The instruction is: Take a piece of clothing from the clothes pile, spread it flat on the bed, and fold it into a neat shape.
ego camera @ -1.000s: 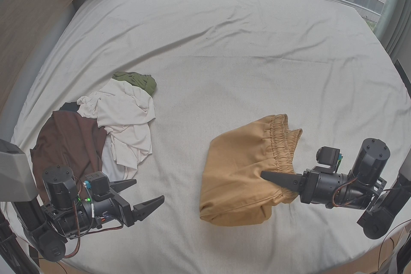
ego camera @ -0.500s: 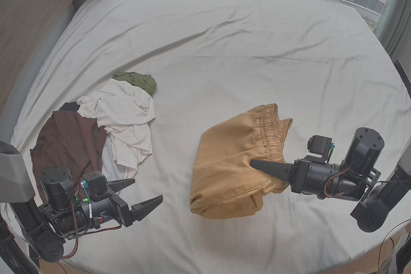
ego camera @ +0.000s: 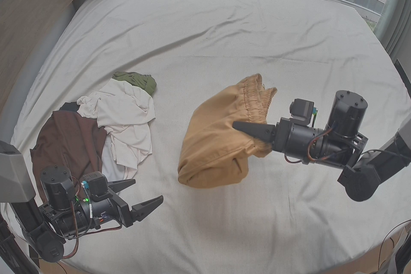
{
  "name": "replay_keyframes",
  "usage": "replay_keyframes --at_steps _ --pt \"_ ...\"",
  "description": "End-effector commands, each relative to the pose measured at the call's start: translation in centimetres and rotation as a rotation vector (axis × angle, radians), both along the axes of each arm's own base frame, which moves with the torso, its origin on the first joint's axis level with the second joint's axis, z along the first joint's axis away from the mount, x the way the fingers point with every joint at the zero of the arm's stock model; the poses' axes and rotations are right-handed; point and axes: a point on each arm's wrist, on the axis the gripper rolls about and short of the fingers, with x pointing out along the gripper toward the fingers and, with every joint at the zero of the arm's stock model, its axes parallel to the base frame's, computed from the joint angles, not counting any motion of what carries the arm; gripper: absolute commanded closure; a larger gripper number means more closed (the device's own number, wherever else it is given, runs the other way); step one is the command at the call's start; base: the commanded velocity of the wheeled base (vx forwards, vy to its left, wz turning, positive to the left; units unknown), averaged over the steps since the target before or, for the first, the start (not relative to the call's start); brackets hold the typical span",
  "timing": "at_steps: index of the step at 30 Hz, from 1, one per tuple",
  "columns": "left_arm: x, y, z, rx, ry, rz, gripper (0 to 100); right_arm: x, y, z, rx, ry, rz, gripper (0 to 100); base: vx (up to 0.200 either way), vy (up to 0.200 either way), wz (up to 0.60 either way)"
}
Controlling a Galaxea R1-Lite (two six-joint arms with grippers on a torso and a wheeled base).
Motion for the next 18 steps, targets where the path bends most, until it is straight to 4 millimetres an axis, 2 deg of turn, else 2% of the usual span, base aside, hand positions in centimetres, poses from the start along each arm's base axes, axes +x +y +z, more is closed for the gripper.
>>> replay_keyframes --at_steps 1,5,6,7,12,13,16,17,18 --pt "0.0 -0.1 -0.1 0.000 0.005 -0.003 0 3.7 1.3 1.1 0.010 -0.013 -0.016 100 0.000 0.000 0.00" --pt "0.0 -0.1 -0.1 0.000 0.003 -0.003 0 6.3 2.2 2.1 0.013 -0.024 -0.025 100 0.000 0.000 0.00" --pt "0.0 -0.1 -0.1 0.000 0.003 -0.003 0 6.3 2.2 2.1 0.013 -0.024 -0.025 100 0.000 0.000 0.00" --pt "0.0 -0.1 -0.1 -0.002 0.005 -0.002 0 7.3 2.5 2.5 0.017 -0.031 -0.027 100 0.000 0.000 0.00" --pt "0.0 -0.1 -0.1 -0.006 0.011 -0.001 0 9.8 3.2 1.8 0.024 -0.044 -0.040 100 0.000 0.000 0.00" --pt "0.0 -0.1 -0.1 -0.007 0.011 -0.002 0 11.2 3.1 0.5 0.018 -0.034 -0.054 100 0.000 0.000 0.00" --pt "0.0 -0.1 -0.1 -0.007 0.011 -0.002 0 13.4 2.8 -1.9 0.001 -0.003 -0.082 100 0.000 0.000 0.00" --pt "0.0 -0.1 -0.1 -0.007 0.011 -0.002 0 13.4 2.8 -1.9 0.001 -0.003 -0.082 100 0.000 0.000 0.00" --pt "0.0 -0.1 -0.1 -0.008 0.012 -0.002 0 14.4 2.6 -3.6 -0.011 0.022 -0.094 100 0.000 0.000 0.00"
